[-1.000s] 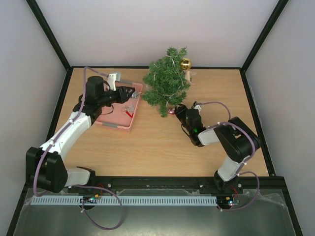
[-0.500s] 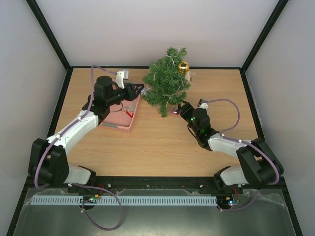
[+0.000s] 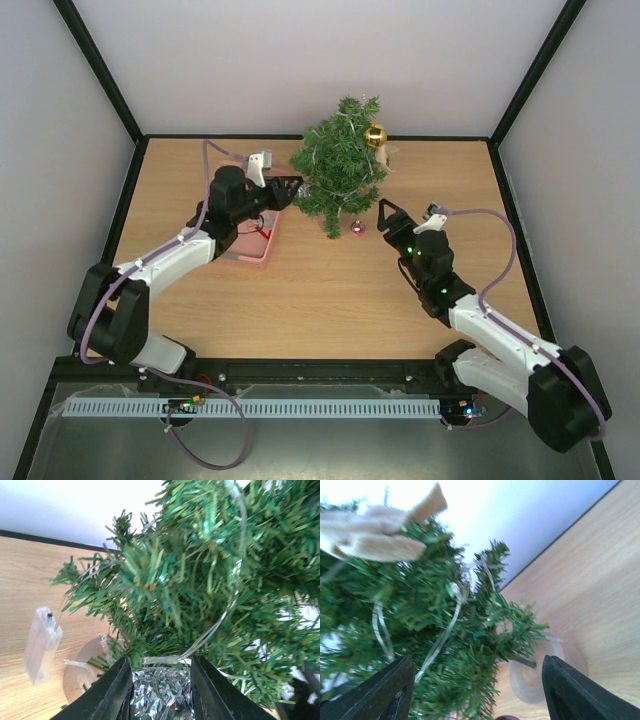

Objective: Decorate the small christmas tree
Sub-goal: Hang the decoration item on the Christmas tree.

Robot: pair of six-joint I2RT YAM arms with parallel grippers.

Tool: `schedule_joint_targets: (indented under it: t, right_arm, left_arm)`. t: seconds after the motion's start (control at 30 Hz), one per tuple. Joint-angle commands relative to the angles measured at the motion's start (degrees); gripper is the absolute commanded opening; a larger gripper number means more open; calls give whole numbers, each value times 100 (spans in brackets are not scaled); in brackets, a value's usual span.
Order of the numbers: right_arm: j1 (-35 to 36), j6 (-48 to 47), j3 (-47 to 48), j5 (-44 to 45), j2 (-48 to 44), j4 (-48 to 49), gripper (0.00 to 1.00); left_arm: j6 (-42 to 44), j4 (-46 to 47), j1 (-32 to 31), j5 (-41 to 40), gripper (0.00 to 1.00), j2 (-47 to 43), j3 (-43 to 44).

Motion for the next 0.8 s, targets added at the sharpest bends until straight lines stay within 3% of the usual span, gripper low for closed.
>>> schedule_joint_targets:
  t: [0.0, 0.77]
  right_arm:
    - [-16, -166, -88, 280, -502, -358, 68]
    - [-14, -184, -161, 518, -1038, -480, 70]
  left_arm:
    - [-107, 855, -100, -333, 33, 88, -247]
    - [-156, 1749, -368, -441, 34, 557, -497]
